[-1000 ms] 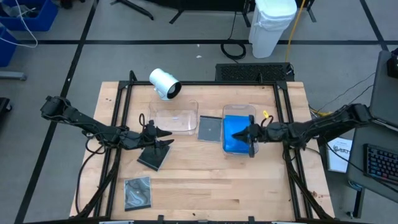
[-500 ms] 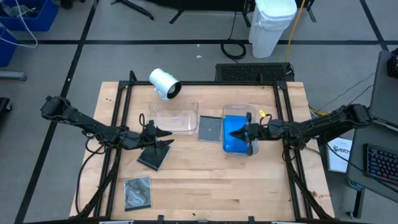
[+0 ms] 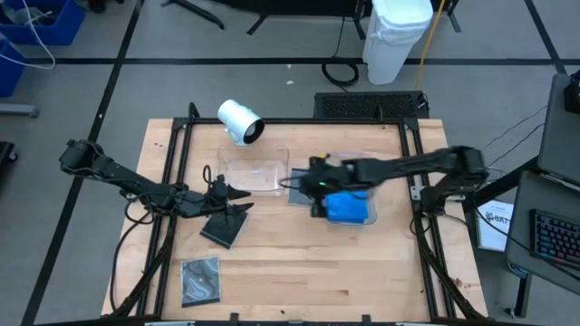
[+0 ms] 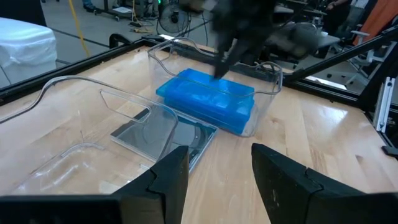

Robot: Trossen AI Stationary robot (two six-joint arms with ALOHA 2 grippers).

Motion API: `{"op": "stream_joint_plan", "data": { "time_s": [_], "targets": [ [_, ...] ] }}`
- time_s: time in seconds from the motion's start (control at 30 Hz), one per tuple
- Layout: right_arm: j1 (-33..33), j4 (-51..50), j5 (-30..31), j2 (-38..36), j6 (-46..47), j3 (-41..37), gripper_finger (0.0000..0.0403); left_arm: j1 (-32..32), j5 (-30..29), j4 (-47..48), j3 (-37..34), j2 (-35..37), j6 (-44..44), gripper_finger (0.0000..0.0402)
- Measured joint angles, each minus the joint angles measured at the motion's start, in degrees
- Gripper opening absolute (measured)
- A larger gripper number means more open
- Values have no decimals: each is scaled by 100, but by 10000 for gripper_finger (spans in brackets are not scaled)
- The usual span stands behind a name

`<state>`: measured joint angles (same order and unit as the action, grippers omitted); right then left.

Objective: Pick & place jewel cases by type
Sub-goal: Put the top right black cd case into the left transparent bin

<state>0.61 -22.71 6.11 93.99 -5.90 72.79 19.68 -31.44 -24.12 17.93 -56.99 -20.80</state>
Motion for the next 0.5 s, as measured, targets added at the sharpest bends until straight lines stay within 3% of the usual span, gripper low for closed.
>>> {"op": "stream_joint_plan", "data": {
  "time_s": [0.23,0.5],
  "targets": [
    [461,115,-38,1170,375,281,0,0,0,0,0,2,-1,179],
    [567,129,-145,1845,657,281,0,0,1,1,0,2,0,179]
  ]
}}
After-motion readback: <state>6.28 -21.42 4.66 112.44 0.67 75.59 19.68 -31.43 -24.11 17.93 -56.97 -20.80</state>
